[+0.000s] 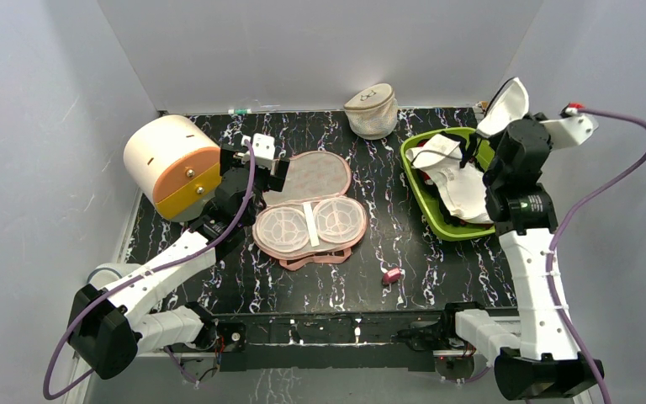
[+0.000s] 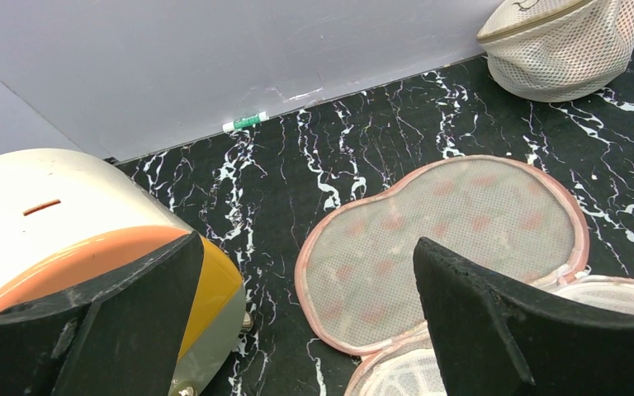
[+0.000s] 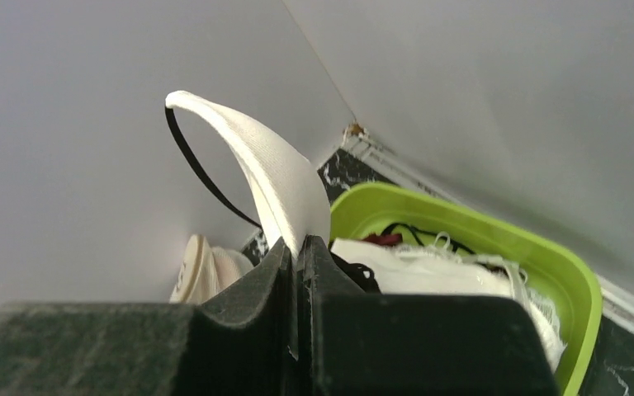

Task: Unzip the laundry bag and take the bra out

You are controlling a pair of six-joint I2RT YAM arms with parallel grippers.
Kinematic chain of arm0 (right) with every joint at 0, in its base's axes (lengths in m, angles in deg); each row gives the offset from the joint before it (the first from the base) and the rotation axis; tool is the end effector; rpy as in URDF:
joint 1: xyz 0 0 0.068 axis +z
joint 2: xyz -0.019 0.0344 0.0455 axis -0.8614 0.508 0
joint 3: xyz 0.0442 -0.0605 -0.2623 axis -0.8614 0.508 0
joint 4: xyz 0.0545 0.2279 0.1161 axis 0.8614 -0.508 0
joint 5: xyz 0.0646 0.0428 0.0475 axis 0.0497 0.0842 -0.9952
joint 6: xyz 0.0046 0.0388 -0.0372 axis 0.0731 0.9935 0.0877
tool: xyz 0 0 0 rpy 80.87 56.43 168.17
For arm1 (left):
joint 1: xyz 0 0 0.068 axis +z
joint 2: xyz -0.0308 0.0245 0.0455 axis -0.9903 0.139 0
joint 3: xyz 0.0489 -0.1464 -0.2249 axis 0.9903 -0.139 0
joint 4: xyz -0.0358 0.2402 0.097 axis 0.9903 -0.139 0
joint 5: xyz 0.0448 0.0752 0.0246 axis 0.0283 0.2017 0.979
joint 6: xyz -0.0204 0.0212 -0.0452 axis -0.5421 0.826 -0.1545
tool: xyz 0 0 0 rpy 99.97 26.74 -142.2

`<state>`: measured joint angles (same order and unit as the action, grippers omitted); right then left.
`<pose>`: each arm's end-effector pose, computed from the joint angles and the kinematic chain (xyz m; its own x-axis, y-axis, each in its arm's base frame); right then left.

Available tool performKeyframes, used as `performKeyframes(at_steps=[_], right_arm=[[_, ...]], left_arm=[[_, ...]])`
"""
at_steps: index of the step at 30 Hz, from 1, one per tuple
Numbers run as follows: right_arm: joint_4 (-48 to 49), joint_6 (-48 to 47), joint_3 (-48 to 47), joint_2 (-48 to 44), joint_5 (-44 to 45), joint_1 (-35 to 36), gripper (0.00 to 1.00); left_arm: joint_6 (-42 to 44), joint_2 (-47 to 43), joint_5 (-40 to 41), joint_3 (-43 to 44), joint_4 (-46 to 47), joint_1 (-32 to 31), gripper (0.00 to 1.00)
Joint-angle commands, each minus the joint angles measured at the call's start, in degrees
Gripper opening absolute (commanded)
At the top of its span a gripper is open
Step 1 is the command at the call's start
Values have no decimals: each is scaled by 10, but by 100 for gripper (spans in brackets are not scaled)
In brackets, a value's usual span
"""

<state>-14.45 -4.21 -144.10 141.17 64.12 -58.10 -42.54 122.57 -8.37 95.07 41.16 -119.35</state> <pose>0.1984 -0.0172 0.4533 0.2217 0.4178 -0.8811 0.5585 0.6863 0.4660 0.2184 -0.1427 0.3330 0.0451 0.1984 -0.9791 0.0803 0.9762 0.2015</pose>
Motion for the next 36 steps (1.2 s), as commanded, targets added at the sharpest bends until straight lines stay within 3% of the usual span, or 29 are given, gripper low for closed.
performKeyframes(at_steps=[1,12,15,25,28,31,36], right_arm=[[-15,70,68,-26,-63,-2,0],[52,168,218,-20,-37,-8,0],[105,162,248,-13,-78,-32,0],[132,170,324,24,-120,-99,0],[136,183,357,29,-147,-124,15],[121,178,360,25,-138,-128,41],[44,177,317,19,-87,-128,59]], left_arm=[[-13,-14,-5,24,1,-3,98],[-13,-7,-2,22,2,-3,98],[-14,-5,-3,23,1,-3,98],[-13,-8,-2,25,-1,-3,99],[-14,-11,-3,26,-2,-3,98],[-16,-12,-4,25,-2,-3,98],[-18,-14,-5,27,-4,-3,98]])
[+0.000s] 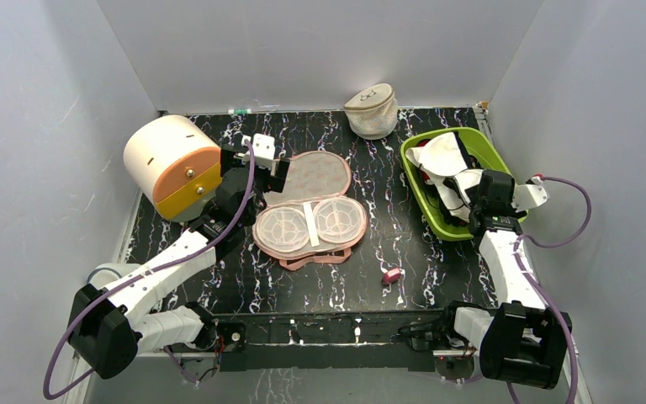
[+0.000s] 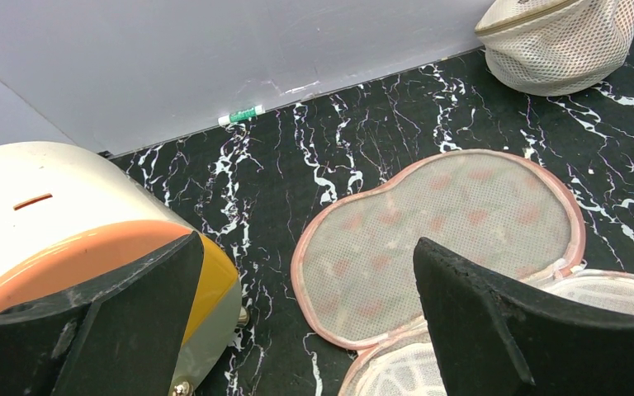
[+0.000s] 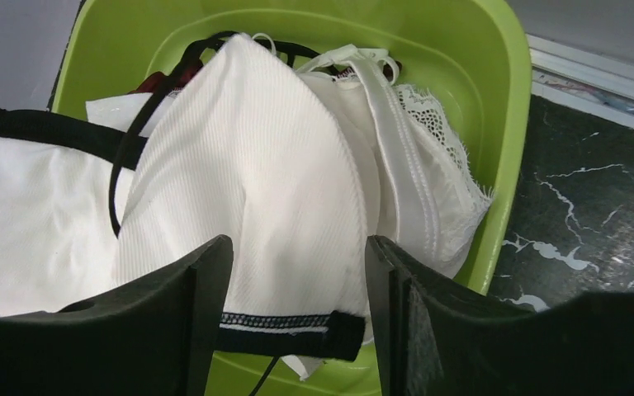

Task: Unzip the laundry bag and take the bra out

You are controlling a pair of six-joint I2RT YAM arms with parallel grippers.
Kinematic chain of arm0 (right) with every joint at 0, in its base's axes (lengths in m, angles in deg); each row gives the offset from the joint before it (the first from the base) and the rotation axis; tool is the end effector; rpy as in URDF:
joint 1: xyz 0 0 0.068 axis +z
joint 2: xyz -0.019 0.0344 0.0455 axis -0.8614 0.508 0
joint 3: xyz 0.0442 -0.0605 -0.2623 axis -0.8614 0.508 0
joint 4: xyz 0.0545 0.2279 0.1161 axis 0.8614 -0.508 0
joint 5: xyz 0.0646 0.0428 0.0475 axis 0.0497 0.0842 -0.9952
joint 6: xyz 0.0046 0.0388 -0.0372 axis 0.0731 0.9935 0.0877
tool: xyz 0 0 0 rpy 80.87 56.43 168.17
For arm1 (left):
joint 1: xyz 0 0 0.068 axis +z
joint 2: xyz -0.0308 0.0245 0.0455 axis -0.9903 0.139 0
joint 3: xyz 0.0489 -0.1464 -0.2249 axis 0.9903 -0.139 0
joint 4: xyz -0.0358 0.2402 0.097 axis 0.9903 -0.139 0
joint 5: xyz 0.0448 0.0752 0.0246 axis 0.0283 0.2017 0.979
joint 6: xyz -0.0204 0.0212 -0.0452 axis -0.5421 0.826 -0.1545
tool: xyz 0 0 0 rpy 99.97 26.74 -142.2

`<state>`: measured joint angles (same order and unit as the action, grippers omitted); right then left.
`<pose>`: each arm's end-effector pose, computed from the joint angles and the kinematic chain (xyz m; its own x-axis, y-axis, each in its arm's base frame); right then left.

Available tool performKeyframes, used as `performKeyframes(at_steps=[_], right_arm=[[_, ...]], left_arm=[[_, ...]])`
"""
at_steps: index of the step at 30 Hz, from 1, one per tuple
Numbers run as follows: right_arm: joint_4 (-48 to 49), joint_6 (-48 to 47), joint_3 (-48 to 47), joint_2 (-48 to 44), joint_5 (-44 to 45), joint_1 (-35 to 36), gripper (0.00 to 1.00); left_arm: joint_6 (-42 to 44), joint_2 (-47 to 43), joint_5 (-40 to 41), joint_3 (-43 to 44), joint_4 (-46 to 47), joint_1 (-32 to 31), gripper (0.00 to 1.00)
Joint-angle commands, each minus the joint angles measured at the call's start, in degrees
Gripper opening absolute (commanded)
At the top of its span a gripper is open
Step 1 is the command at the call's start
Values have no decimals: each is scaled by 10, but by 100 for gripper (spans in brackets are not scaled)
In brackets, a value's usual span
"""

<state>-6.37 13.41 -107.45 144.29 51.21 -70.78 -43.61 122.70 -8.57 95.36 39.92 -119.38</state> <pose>0.2167 -0.0587 0.2375 -0.0088 0.7007 -0.7134 0.7835 0.4482 0.4305 0.2189 -0.1433 0.3320 0.0296 0.1913 -0.9811 0.0879 0.9772 0.1932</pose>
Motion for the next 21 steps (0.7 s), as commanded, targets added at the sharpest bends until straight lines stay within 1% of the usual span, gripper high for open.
performKeyframes(at_steps=[1,4,7,9,11,13,15,17,18,21], right_arm=[[-55,2,-63,-11,47,-2,61],[-88,2,-96,-18,50,-1,64],[-93,0,-116,-36,48,-2,70],[-82,-30,-129,-48,30,-1,72],[-47,-82,-141,-53,-36,-2,75],[-6,-142,-152,-46,-142,-1,76],[57,-191,-152,-30,-266,11,76],[83,-226,-168,1,-339,42,77],[83,-245,-181,18,-347,71,78],[77,-319,-222,76,-310,210,80]], left_arm=[[-8,-16,-3,24,7,-3,98],[-8,-19,-2,24,7,-3,99],[-8,-20,-2,24,7,-3,98],[-8,-21,-2,25,7,-3,98],[-8,-21,-1,25,7,-3,99],[-8,-21,-1,24,6,-3,98],[-10,-20,-2,25,6,-3,98],[-11,-20,-2,25,5,-3,98],[-10,-20,-2,26,4,-3,98],[-7,-19,1,25,5,-3,98]])
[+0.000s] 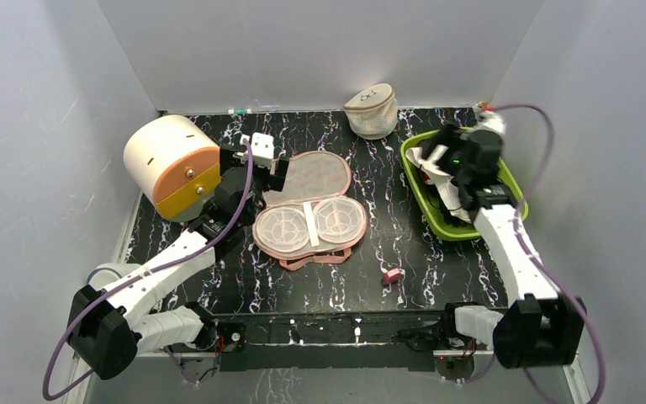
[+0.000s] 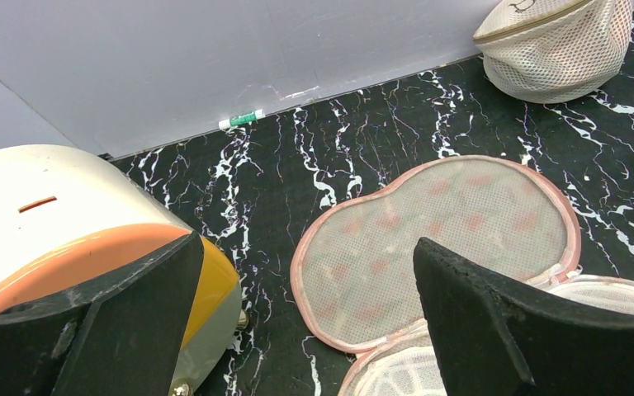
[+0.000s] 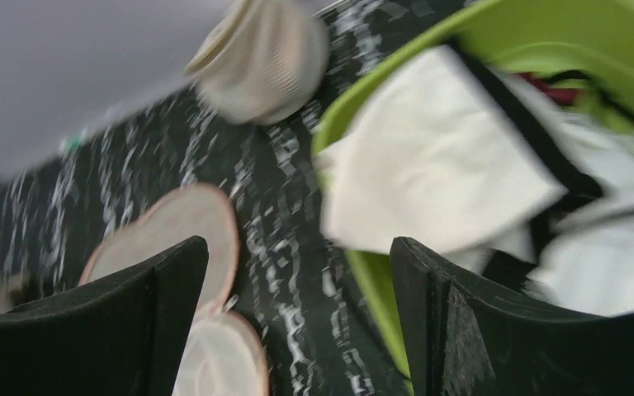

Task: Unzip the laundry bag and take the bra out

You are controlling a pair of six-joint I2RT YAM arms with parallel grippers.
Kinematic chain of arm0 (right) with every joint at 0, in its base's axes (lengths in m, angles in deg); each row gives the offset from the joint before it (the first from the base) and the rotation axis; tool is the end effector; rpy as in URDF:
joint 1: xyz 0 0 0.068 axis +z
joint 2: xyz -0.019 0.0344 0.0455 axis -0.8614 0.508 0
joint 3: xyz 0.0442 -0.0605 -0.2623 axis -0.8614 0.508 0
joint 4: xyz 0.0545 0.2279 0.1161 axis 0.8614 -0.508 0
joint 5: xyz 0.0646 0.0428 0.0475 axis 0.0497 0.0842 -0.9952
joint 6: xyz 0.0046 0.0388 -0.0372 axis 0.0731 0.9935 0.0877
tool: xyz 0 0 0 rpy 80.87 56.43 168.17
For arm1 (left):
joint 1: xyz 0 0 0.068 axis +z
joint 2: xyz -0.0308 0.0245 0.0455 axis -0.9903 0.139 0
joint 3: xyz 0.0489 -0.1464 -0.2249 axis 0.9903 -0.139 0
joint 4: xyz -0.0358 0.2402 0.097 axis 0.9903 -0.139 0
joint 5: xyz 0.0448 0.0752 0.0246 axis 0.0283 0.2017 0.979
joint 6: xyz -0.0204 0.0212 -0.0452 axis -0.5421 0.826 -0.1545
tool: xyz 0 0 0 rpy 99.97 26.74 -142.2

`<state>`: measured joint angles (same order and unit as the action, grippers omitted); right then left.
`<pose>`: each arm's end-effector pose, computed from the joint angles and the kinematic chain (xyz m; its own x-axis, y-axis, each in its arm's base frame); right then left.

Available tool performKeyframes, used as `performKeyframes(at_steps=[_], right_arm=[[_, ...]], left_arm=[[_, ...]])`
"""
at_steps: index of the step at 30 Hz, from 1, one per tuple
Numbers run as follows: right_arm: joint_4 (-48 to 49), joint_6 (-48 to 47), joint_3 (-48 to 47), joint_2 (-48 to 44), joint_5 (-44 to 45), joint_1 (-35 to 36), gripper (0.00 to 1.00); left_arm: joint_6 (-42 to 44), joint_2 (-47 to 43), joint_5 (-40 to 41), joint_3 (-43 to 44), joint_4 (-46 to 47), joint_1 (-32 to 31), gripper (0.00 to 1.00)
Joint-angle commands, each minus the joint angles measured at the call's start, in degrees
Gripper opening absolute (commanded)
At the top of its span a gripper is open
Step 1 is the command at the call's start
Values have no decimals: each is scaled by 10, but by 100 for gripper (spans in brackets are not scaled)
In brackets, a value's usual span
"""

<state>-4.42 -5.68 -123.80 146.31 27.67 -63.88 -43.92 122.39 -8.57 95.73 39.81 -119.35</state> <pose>0.2518 -0.0204 0.3298 -0.2635 0.5222 -0.8111 0.2684 0.8473 0.4584 0.2181 -0.1426 0.3354 0.0368 0.1800 -0.9830 0.0861 0.9794 0.1826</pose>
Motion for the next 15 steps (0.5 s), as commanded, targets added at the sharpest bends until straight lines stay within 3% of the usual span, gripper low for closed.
performKeyframes(at_steps=[1,7,15], right_arm=[[56,-151,-75,81,-71,180,81],[-25,-219,-231,287,-27,302,81],[-72,-266,-417,509,27,315,75]], left_arm=[[-3,-16,3,21,8,-3,98],[3,-13,10,17,13,-3,98],[10,-7,14,14,20,-3,98]])
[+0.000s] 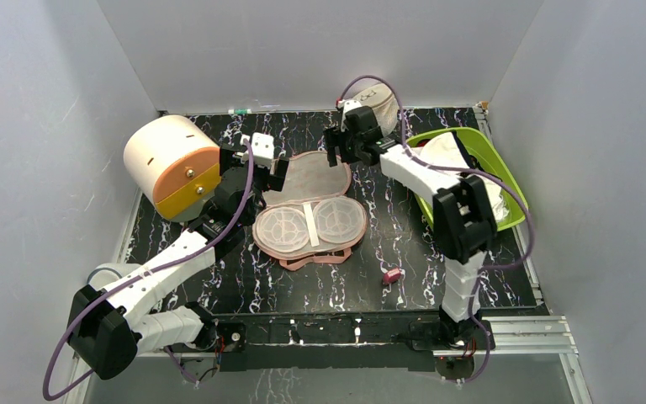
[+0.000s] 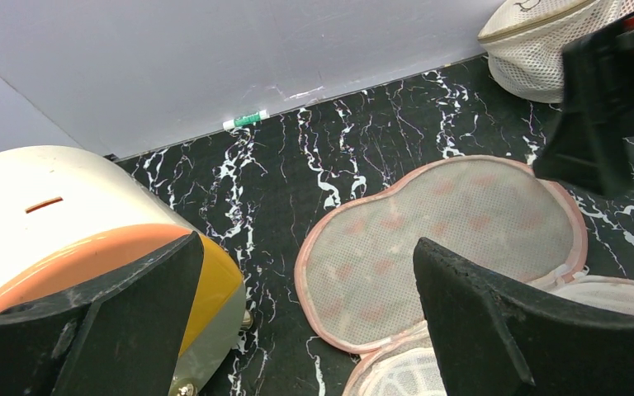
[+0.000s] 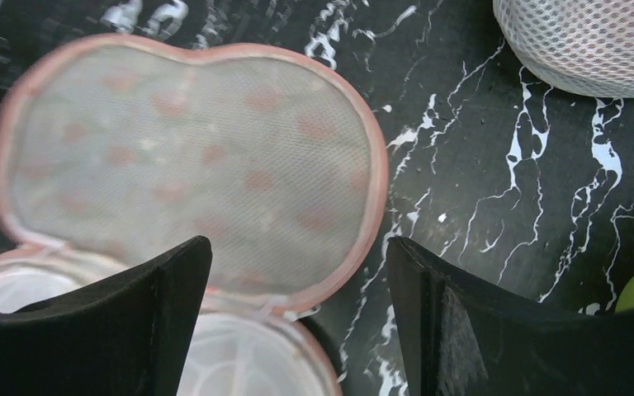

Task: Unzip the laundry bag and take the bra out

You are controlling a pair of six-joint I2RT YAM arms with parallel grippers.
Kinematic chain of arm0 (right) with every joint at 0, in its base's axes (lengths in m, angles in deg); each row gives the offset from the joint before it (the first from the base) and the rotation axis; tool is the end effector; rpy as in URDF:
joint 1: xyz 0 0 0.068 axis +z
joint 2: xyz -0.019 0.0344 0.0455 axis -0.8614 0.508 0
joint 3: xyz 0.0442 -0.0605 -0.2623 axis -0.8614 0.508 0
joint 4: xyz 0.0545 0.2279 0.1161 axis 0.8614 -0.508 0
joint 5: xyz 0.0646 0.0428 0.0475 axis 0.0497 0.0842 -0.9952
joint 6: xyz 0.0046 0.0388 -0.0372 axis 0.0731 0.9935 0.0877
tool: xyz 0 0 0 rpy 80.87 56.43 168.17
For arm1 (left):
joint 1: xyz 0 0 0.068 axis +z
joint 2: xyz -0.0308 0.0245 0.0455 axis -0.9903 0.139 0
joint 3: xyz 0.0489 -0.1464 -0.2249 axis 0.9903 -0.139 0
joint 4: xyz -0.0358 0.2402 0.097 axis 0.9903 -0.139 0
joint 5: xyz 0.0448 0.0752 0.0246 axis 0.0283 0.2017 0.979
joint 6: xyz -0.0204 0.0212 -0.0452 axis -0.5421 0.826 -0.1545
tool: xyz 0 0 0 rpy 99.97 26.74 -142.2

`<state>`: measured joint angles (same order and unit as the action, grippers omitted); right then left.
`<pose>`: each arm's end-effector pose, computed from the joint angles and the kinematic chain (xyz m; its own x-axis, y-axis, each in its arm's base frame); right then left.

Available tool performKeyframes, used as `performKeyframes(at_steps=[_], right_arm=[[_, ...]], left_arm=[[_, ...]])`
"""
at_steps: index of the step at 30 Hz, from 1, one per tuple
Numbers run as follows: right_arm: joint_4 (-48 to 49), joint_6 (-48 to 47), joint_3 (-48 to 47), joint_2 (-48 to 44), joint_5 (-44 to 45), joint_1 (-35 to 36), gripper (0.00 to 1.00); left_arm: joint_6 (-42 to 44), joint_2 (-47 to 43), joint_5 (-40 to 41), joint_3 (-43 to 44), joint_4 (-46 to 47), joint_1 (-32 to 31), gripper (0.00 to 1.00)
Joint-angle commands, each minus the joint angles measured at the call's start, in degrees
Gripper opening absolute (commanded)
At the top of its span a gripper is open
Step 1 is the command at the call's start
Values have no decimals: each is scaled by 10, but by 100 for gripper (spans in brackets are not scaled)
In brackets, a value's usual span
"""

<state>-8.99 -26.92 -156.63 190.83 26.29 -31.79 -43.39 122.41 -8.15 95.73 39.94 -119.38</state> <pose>0.3859 0.2024 0.2688 -0.6046 -0.1444 -0.7833 -0.3756 0.9189 0.1205 0.2181 -0.1425 0.3355 0.0377 0.1881 -0.9814 0.0788 0.9785 0.1905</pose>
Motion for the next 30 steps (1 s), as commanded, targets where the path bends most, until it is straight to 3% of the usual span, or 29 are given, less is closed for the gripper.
performKeyframes(at_steps=[1,6,18,25,30], right_arm=[[-29,-66,-110,89,40,-6,73],[-9,-145,-179,178,39,-2,62],[69,-245,-237,284,-6,3,46],[85,-236,-281,330,-28,1,39],[62,-202,-308,358,-104,-7,43]], left_arm=[[4,-6,10,14,18,-3,98],[3,-1,6,15,17,-3,98],[0,13,1,18,14,-3,99],[2,14,4,17,15,-3,98],[1,13,3,17,14,-3,98]])
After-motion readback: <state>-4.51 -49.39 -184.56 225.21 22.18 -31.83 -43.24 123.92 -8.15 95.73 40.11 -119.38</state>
